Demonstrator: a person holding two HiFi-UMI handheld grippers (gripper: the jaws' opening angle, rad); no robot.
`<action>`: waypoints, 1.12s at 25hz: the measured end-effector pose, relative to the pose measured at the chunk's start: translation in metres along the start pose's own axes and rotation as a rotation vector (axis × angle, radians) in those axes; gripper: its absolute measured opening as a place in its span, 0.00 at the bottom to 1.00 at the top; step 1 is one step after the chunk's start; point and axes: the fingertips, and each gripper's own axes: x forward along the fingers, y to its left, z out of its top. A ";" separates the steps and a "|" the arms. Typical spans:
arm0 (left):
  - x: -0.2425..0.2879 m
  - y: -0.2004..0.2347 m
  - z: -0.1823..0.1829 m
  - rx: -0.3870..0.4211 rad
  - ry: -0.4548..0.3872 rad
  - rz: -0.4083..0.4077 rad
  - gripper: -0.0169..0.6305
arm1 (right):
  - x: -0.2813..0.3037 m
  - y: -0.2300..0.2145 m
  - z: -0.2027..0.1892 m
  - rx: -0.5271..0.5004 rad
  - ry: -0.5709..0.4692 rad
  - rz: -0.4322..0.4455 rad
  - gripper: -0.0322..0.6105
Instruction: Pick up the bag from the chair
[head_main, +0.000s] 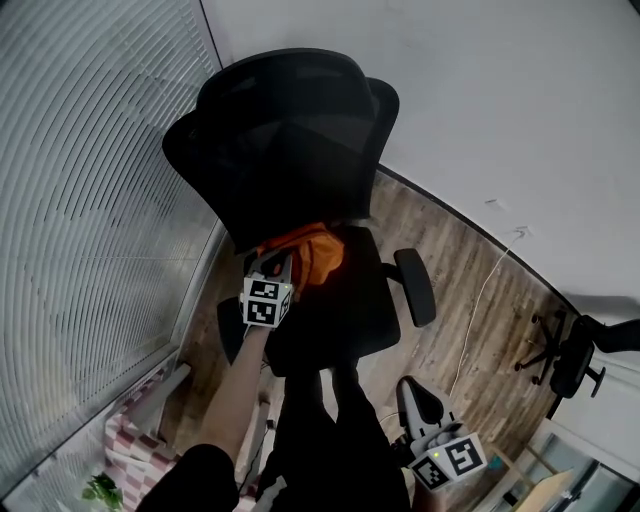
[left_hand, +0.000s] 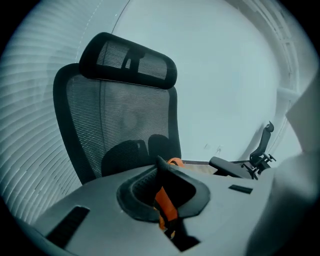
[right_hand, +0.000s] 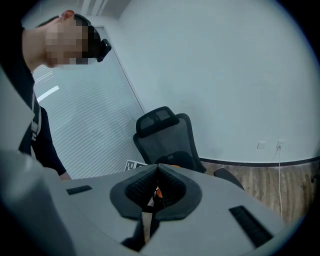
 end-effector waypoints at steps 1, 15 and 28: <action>-0.002 -0.004 0.001 0.002 0.002 -0.004 0.09 | -0.002 0.000 0.001 0.002 -0.009 0.000 0.08; -0.045 -0.067 0.027 -0.003 -0.040 -0.043 0.08 | -0.032 -0.018 0.018 0.001 -0.113 0.068 0.08; -0.132 -0.146 0.045 -0.007 -0.110 -0.032 0.08 | -0.100 -0.049 0.026 -0.058 -0.192 0.180 0.08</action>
